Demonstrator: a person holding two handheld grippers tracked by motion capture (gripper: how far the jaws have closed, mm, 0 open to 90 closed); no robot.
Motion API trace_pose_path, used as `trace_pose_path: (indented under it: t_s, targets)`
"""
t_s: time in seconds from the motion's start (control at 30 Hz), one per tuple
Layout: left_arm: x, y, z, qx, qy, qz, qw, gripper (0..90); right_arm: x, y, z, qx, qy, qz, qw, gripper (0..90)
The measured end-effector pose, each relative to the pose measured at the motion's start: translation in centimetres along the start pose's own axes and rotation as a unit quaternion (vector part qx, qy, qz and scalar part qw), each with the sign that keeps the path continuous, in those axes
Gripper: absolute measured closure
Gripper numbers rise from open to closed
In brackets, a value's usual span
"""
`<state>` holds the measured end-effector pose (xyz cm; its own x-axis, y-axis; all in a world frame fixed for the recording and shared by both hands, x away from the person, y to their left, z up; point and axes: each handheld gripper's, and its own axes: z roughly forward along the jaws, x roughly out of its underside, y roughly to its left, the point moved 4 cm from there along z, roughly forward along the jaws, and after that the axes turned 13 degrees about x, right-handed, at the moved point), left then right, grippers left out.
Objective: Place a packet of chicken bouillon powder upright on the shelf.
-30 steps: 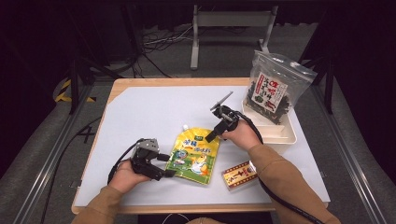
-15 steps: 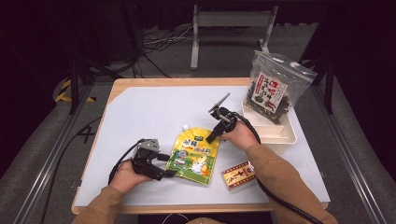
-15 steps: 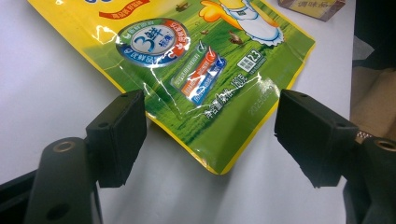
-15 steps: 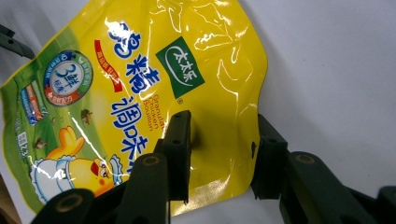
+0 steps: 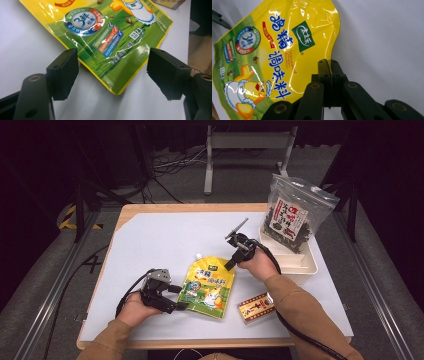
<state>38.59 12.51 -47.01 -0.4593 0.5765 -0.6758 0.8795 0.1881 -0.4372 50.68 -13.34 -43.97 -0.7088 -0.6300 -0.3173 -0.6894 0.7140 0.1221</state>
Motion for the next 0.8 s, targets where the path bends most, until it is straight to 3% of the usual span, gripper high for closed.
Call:
trace_pose_path:
  t_s: [0.1,0.3,0.8]
  targets:
    - [0.0,0.1,-0.2,-0.01,-0.003,0.003,0.9999,24.7,-0.1,0.3,-0.7,-0.003,-0.011,0.001,0.9999,90.0]
    - [-0.1,0.3,-1.6,-0.02,-0.032,0.004,0.9993,23.7,-0.4,1.2,-2.9,-0.005,-0.042,-0.009,0.999,90.0]
    - [-0.2,0.4,-3.1,-0.043,-0.063,0.01,0.997,23.5,-0.8,3.8,-7.0,-0.001,-0.096,-0.059,0.9937,90.0]
